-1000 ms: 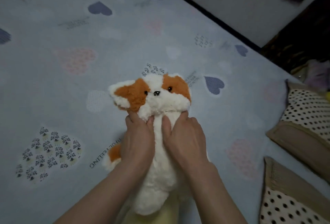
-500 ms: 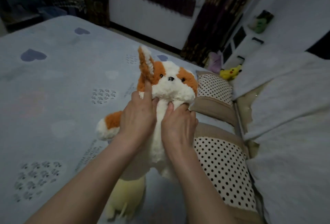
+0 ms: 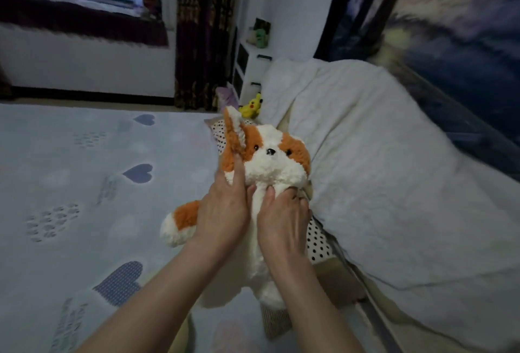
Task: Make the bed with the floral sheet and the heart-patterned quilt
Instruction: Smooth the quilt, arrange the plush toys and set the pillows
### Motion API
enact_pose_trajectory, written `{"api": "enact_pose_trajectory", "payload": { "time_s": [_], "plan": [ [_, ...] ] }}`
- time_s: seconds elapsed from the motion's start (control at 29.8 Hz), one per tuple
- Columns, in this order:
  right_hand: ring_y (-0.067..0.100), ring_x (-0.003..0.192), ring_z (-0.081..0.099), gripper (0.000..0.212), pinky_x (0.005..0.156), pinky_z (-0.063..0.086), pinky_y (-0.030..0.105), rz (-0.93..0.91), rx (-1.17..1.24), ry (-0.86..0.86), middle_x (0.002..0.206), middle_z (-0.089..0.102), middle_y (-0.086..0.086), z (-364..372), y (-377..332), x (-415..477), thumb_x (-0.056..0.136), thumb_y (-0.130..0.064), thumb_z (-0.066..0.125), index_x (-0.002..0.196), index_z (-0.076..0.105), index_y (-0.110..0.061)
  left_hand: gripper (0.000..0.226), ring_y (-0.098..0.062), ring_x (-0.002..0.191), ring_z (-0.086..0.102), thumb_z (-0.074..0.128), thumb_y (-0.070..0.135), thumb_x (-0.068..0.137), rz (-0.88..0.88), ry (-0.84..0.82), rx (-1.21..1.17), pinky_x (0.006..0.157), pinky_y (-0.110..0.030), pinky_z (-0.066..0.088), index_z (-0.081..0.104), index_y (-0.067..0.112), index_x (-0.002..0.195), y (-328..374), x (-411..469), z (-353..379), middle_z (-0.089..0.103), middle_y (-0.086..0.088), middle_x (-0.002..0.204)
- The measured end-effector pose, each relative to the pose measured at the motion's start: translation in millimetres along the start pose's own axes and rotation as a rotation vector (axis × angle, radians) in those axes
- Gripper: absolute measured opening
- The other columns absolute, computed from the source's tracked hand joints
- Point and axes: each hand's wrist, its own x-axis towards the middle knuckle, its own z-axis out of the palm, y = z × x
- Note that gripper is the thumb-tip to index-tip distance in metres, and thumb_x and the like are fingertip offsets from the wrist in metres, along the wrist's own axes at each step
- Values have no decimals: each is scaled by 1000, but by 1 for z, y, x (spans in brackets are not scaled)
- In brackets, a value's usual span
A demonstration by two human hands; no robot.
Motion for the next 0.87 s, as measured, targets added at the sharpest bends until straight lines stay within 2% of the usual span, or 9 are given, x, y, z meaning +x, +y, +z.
{"api": "enact_pose_trajectory", "payload": {
  "time_s": [0.17,0.27,0.34,0.47,0.54,0.67,0.77,0.84,0.87],
  "plan": [
    [33,105,55,51,87,41,45,159,24,57,105,67,21,-15,30,-3,104,-37,28,115,57,3,70,-42,113,52,31,44,103,136,-68,-53,91,-48,49,-11,22,155,31,1,16,33,-27,143],
    [33,86,61,59,73,47,44,215,-26,88,83,69,20,-19,38,-7,99,-40,23,98,63,4,72,-41,117,52,29,47,103,190,-94,-88,89,-45,49,-16,24,154,40,-2,23,30,-27,148],
    [31,77,61,60,66,49,41,264,-89,133,73,68,17,-23,47,-9,96,-39,25,91,66,4,73,-42,114,53,29,47,103,249,-126,-115,87,-45,50,-18,24,154,48,-4,29,35,-29,144],
    [28,72,60,57,61,48,39,286,-150,164,68,66,14,-23,64,-12,96,-40,29,88,67,2,74,-42,95,59,25,53,101,343,-157,-123,77,-43,51,-13,20,155,54,-5,37,48,-32,125],
    [27,73,60,58,62,48,40,308,-158,174,69,67,13,-21,75,-8,97,-41,27,87,66,0,77,-40,90,59,19,58,98,394,-182,-95,75,-40,49,-14,19,155,61,1,42,51,-29,120],
    [27,80,59,57,68,48,42,281,-127,203,76,67,13,-12,88,1,98,-45,24,88,64,-4,83,-39,105,57,13,64,92,403,-245,-132,84,-42,50,-21,19,153,61,16,54,44,-28,135],
    [26,93,55,57,82,46,43,227,-26,275,90,67,10,-7,100,10,97,-54,24,95,60,-10,85,-28,115,55,36,49,100,380,-248,-357,86,-31,45,-30,27,148,67,28,58,43,-13,146],
    [26,101,55,62,92,43,43,203,81,327,101,66,9,-8,108,25,92,-64,27,103,56,-11,96,-23,113,58,47,38,100,329,-224,-461,80,-23,41,-40,35,140,71,41,62,43,-6,148],
    [27,107,55,69,97,41,42,218,137,310,109,65,9,-13,109,26,88,-70,29,114,53,-10,100,-23,108,60,49,35,99,328,-212,-457,75,-21,40,-44,37,138,71,44,62,42,-7,150]
  ]
}}
